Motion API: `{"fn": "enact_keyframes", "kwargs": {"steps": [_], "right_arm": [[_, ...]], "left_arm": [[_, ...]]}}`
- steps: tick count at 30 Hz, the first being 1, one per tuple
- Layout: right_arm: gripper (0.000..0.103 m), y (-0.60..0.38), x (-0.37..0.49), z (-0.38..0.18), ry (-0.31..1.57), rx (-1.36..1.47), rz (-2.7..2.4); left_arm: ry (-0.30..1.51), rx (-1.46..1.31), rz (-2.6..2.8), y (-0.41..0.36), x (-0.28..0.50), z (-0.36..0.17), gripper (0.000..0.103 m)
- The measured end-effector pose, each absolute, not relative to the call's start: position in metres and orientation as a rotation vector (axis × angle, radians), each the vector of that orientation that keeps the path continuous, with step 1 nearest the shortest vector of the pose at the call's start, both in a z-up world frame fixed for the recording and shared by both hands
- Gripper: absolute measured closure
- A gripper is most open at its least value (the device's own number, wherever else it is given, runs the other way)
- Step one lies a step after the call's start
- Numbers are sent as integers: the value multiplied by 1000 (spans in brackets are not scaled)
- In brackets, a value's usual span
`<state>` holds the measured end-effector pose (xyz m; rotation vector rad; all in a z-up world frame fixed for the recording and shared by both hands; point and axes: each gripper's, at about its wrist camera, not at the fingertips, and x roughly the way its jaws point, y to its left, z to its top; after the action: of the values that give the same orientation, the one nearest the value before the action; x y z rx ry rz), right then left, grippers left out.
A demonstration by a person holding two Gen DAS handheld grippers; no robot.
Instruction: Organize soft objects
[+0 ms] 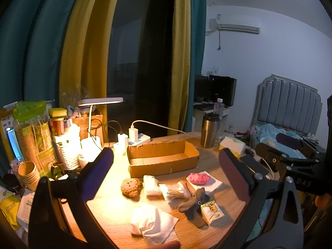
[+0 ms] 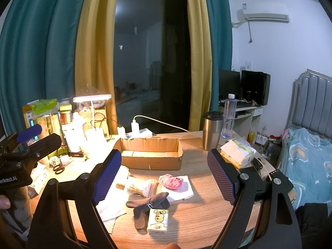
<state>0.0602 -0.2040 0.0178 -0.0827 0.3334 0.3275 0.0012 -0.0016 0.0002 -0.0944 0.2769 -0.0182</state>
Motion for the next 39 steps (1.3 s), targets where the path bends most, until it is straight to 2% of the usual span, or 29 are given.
{"fn": "enact_keyframes", "kwargs": {"steps": [39], "right_arm": [[16, -202, 58, 11, 339, -83, 326]], "left_arm": [[274, -90, -17, -3, -1, 2, 1]]}}
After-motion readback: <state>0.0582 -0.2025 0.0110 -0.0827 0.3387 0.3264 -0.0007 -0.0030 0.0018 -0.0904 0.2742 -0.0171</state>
